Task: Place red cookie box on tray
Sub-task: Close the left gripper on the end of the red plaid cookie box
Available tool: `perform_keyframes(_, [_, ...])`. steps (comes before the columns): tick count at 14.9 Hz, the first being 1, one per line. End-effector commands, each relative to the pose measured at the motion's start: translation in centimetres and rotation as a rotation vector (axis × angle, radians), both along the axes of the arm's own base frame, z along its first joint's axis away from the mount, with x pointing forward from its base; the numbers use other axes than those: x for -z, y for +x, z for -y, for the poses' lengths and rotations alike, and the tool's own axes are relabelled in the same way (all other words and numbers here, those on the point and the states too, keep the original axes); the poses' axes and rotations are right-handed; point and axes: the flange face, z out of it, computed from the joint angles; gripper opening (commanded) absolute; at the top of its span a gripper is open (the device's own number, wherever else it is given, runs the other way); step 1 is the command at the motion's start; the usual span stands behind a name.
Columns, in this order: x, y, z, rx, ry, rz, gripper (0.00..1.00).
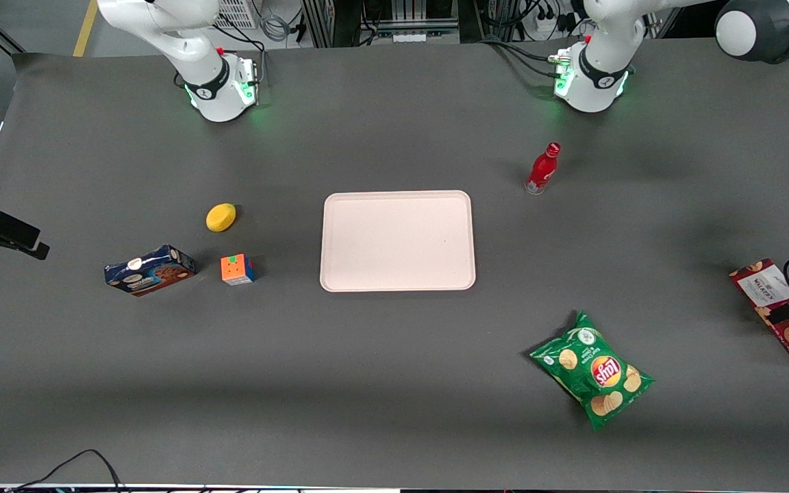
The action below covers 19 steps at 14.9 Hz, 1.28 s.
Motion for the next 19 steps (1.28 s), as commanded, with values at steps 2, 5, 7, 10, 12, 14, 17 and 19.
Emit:
perform_keyframes(2, [0.3,1.4,0.9,0.048,0.007,0.016,0.48])
perform_keyframes(5, [0.0,1.6,1.3,0.156,0.035,0.002,0.05])
perform_keyframes(7, [-0.4,1.8,1.6,0.257,0.054,0.003,0.00])
perform_keyframes(10, [-4.1,3.7,5.0,0.304,0.054,0.036,0.00])
perform_keyframes(12, [-7.5,4.4,6.0,0.319,0.033,0.039,0.00])
perform_keyframes(14, [-11.1,5.0,7.6,0.340,0.005,0.018,0.00])
perform_keyframes(17, [-16.9,5.0,8.6,0.351,0.021,-0.014,0.00])
perform_keyframes(19, [-20.2,4.1,9.2,0.363,-0.006,-0.050,0.00])
